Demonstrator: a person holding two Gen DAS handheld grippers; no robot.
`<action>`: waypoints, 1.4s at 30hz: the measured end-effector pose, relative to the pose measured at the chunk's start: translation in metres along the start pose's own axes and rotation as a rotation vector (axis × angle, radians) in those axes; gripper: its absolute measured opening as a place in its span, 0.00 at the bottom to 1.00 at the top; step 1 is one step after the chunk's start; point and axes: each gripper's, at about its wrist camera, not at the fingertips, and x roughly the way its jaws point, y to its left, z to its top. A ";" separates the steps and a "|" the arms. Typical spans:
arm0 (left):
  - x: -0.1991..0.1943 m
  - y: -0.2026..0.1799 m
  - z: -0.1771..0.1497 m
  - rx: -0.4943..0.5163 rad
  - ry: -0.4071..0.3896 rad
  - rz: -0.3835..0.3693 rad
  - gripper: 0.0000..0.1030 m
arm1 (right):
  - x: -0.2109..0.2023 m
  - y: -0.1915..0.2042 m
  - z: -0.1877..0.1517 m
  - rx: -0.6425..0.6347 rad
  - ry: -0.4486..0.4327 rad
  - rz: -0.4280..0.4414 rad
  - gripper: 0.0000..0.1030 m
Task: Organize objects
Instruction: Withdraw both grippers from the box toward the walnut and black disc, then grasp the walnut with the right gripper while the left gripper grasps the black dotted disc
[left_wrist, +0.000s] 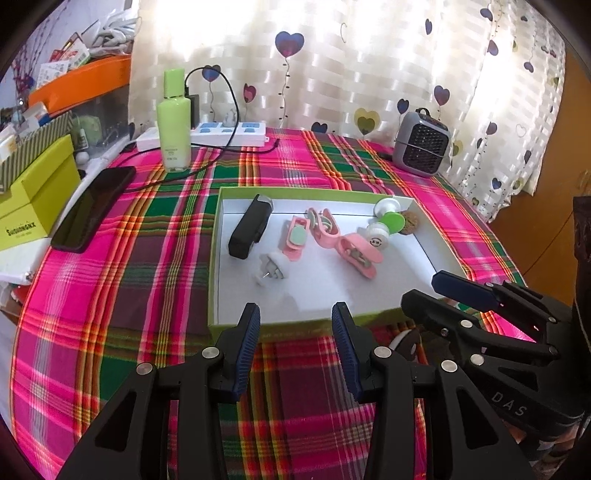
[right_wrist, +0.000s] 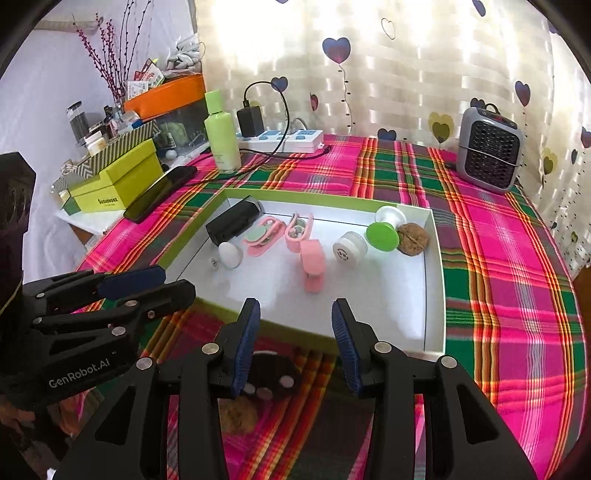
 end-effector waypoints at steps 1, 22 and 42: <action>-0.004 0.000 -0.001 -0.001 -0.011 0.001 0.38 | -0.002 0.000 -0.001 0.004 -0.003 0.002 0.41; -0.015 0.000 -0.036 0.003 0.008 -0.048 0.38 | -0.023 0.006 -0.042 -0.002 0.000 0.088 0.40; -0.012 0.009 -0.051 -0.033 0.039 -0.078 0.38 | -0.005 0.022 -0.060 -0.022 0.080 0.129 0.40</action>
